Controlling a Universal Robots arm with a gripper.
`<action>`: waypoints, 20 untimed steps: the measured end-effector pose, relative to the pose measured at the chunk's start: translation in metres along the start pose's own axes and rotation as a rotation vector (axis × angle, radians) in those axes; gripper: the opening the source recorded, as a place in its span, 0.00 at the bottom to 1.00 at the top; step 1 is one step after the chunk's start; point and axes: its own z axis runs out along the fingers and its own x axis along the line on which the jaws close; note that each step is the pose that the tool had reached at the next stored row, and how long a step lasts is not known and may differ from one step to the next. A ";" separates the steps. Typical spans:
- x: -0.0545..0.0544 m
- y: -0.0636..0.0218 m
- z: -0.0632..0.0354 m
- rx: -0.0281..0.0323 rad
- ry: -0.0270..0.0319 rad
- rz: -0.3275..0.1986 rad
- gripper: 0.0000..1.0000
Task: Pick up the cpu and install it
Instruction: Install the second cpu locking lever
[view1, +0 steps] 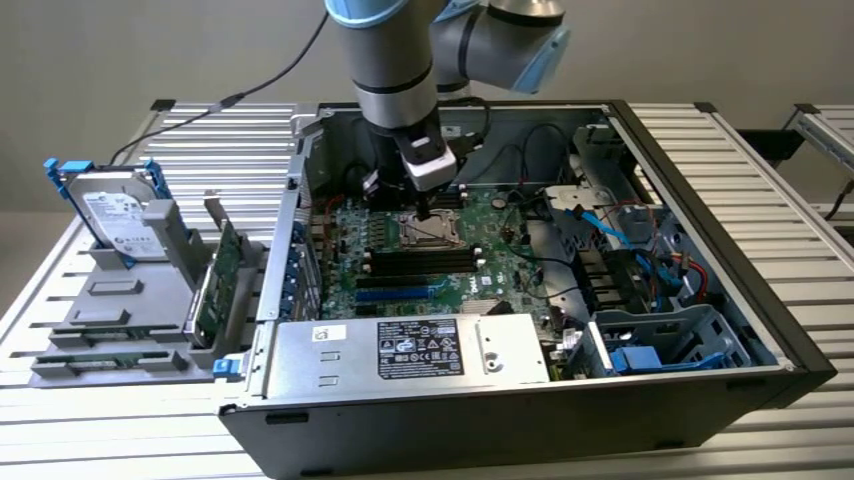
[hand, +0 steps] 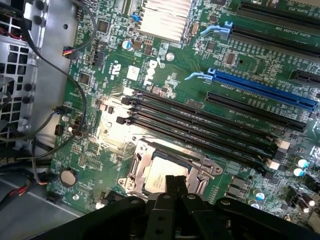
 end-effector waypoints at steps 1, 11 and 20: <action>0.000 0.0008 -0.0023 0.0000 -0.0026 0.004 0.11; -0.001 0.0124 -0.0141 -0.0116 -0.0136 0.025 0.11; -0.004 0.0204 -0.0133 -0.0220 -0.0377 0.041 0.11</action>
